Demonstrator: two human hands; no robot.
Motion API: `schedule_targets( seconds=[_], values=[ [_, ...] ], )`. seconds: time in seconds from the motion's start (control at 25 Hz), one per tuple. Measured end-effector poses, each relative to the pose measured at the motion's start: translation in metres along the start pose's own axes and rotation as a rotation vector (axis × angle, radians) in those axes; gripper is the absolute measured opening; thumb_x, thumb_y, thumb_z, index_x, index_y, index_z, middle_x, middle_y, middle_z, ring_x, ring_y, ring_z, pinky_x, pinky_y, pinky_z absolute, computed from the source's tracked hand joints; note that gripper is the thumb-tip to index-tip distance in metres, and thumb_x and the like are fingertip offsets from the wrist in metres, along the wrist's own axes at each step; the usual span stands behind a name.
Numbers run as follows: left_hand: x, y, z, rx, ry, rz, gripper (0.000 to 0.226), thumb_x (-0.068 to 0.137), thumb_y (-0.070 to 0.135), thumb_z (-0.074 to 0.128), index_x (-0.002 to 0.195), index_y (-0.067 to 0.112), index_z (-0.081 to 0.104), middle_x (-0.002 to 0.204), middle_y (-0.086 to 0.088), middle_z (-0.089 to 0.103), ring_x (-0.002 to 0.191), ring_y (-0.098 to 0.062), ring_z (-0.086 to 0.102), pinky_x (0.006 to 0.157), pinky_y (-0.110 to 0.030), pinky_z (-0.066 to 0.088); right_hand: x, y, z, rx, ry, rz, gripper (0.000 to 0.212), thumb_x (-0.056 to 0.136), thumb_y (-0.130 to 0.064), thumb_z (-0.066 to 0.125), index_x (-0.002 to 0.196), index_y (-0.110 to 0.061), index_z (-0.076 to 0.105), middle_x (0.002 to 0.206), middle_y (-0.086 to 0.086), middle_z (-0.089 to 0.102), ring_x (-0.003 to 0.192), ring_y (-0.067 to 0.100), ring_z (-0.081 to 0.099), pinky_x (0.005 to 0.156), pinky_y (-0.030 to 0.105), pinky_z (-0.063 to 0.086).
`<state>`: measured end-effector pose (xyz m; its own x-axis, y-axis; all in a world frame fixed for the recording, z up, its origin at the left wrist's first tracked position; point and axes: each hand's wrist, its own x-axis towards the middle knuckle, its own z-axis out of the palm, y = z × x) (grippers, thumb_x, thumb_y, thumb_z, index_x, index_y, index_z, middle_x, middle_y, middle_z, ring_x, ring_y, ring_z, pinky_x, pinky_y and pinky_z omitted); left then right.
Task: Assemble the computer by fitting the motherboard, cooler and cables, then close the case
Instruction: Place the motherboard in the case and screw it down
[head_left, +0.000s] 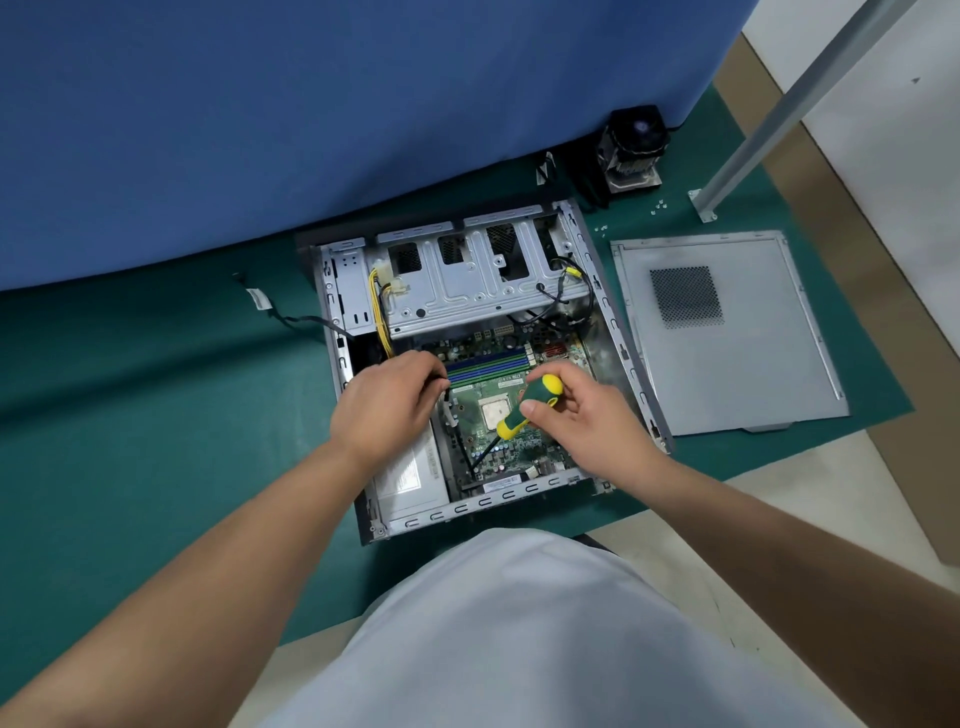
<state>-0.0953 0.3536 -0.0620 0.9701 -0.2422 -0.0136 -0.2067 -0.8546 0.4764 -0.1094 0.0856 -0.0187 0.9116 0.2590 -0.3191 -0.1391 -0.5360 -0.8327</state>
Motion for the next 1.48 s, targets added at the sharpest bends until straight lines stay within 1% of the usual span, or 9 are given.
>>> schedule_targets(
  seconds=[0.12, 0.24, 0.48, 0.72, 1.08, 1.2, 1.32, 1.4, 1.48],
  values=[
    [-0.001, -0.001, 0.002, 0.012, 0.027, -0.03, 0.016, 0.104, 0.038, 0.053, 0.109, 0.028, 0.064, 0.099, 0.014, 0.068, 0.082, -0.011, 0.066, 0.067, -0.031, 0.052, 0.001, -0.001, 0.005, -0.042, -0.031, -0.058, 0.027, 0.095, -0.039, 0.069, 0.119, -0.043, 0.059, 0.086, -0.007, 0.069, 0.06, 0.006, 0.059, 0.062, 0.032, 0.058],
    [0.0, 0.0, 0.003, 0.024, 0.036, -0.042, 0.015, 0.103, 0.039, 0.053, 0.108, 0.029, 0.064, 0.098, 0.015, 0.068, 0.077, -0.011, 0.065, 0.063, -0.028, 0.048, 0.002, 0.002, 0.011, -0.038, -0.054, -0.074, 0.028, 0.095, -0.035, 0.07, 0.121, -0.041, 0.06, 0.076, -0.019, 0.063, 0.054, 0.002, 0.052, 0.055, 0.017, 0.046],
    [0.002, -0.001, 0.005, 0.056, 0.042, -0.053, 0.014, 0.103, 0.038, 0.055, 0.107, 0.029, 0.065, 0.097, 0.014, 0.069, 0.076, -0.012, 0.065, 0.064, -0.027, 0.042, 0.003, 0.003, 0.021, -0.094, -0.087, -0.111, 0.029, 0.094, -0.041, 0.068, 0.117, -0.055, 0.055, 0.08, -0.026, 0.06, 0.06, 0.001, 0.056, 0.055, 0.011, 0.045],
    [0.002, -0.003, 0.007, 0.058, 0.047, -0.058, 0.012, 0.103, 0.039, 0.055, 0.107, 0.031, 0.063, 0.096, 0.016, 0.068, 0.077, -0.009, 0.064, 0.065, -0.026, 0.04, 0.003, 0.006, 0.026, -0.121, -0.101, -0.131, 0.029, 0.095, -0.037, 0.069, 0.122, -0.038, 0.06, 0.077, -0.033, 0.06, 0.065, -0.001, 0.06, 0.057, 0.006, 0.04],
    [0.002, -0.005, 0.01, 0.067, 0.059, -0.041, 0.011, 0.102, 0.04, 0.055, 0.105, 0.032, 0.062, 0.095, 0.016, 0.067, 0.077, -0.01, 0.064, 0.066, -0.027, 0.039, 0.004, -0.005, 0.028, -0.322, -0.253, -0.217, 0.034, 0.095, -0.054, 0.06, 0.127, -0.045, 0.051, 0.093, -0.015, 0.06, 0.074, 0.002, 0.059, 0.065, 0.021, 0.045],
    [0.002, -0.005, 0.009, 0.071, 0.068, -0.039, 0.01, 0.101, 0.039, 0.056, 0.104, 0.032, 0.062, 0.093, 0.016, 0.067, 0.076, -0.01, 0.064, 0.065, -0.027, 0.038, 0.007, -0.017, 0.028, -0.434, -0.352, -0.269, 0.036, 0.095, -0.05, 0.062, 0.129, -0.042, 0.052, 0.101, -0.012, 0.063, 0.077, 0.005, 0.056, 0.071, 0.029, 0.049],
    [0.001, -0.004, 0.008, 0.058, 0.061, -0.046, 0.011, 0.101, 0.04, 0.056, 0.104, 0.032, 0.063, 0.093, 0.016, 0.067, 0.077, -0.01, 0.064, 0.065, -0.027, 0.038, 0.009, -0.03, 0.029, -0.57, -0.411, -0.346, 0.038, 0.095, -0.043, 0.055, 0.133, -0.034, 0.053, 0.122, -0.008, 0.059, 0.095, 0.014, 0.057, 0.077, 0.031, 0.046],
    [0.001, -0.004, 0.007, 0.042, 0.052, -0.036, 0.013, 0.101, 0.041, 0.056, 0.105, 0.032, 0.064, 0.095, 0.016, 0.068, 0.083, -0.01, 0.065, 0.067, -0.028, 0.041, 0.007, -0.039, 0.028, -0.603, -0.431, -0.343, 0.042, 0.094, -0.041, 0.05, 0.134, -0.03, 0.055, 0.124, -0.008, 0.056, 0.103, 0.019, 0.059, 0.084, 0.036, 0.05],
    [0.0, -0.004, 0.004, 0.01, 0.031, -0.01, 0.017, 0.1, 0.042, 0.057, 0.111, 0.032, 0.065, 0.103, 0.015, 0.069, 0.097, -0.011, 0.064, 0.078, -0.031, 0.046, 0.005, -0.049, 0.029, -0.67, -0.404, -0.348, 0.039, 0.095, -0.048, 0.051, 0.13, -0.031, 0.056, 0.115, -0.006, 0.061, 0.098, 0.021, 0.061, 0.077, 0.035, 0.051]
  ],
)
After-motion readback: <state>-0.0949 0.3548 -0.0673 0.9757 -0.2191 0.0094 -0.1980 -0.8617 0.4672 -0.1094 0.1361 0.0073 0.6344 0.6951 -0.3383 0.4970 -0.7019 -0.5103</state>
